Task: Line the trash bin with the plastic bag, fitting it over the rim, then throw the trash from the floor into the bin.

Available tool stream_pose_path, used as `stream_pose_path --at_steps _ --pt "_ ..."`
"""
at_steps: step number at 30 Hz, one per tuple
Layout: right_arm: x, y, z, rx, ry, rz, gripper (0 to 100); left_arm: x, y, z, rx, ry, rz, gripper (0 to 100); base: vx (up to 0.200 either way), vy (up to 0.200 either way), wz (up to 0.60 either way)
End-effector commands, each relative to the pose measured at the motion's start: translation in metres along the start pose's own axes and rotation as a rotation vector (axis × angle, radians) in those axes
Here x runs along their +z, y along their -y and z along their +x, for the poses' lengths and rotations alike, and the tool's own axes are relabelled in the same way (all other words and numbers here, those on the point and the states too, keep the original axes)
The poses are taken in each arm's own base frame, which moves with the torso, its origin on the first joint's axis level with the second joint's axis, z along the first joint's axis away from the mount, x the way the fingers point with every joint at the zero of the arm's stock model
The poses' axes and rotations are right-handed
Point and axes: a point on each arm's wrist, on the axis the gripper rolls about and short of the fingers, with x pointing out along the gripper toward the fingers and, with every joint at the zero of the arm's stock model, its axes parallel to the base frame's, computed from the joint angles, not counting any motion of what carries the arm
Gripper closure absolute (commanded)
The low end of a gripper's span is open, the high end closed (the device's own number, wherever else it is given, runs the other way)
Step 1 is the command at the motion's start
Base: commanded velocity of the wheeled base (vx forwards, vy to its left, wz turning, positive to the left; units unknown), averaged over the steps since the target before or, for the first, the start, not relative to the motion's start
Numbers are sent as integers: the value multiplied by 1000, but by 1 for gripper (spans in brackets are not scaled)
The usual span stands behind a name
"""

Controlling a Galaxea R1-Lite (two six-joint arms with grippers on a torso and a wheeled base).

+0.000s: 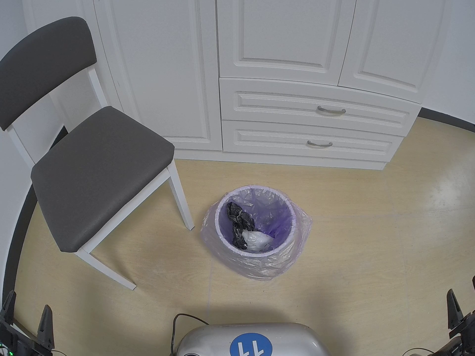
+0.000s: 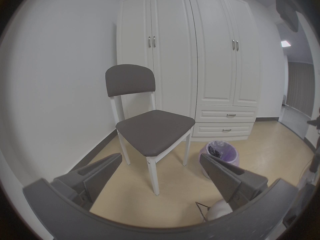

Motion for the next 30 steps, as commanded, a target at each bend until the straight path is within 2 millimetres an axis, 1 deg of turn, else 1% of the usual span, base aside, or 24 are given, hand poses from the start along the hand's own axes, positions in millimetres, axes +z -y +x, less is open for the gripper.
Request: stream_pose_path --at_steps 1,2,4,13,17,18,20,30 --pt "-6 0 0 16 -14 -20 0 -1 0 -1 -2 10 -22 0 0 0 0" --pt "-9 -1 0 57 -40 -50 0 -1 0 -1 -2 10 -48 0 0 0 0" --pt "-11 -1 0 85 -66 -60 0 -1 0 -1 -2 10 -71 0 0 0 0" --pt "-10 -1 0 80 -57 -45 0 -1 0 -1 -6 5 -60 0 0 0 0" --pt "-10 -1 0 78 -57 -44 0 -3 1 -1 -49 -2 -37 0 0 0 0" --pt "-10 -1 0 78 -57 -44 0 -6 2 0 -94 -13 1 0 0 0 0" --pt "-10 -1 0 80 -57 -47 0 -7 2 0 -108 -16 31 0 0 0 0" --pt "-10 -1 1 91 -68 -56 0 -6 2 0 -111 -15 27 0 0 0 0"
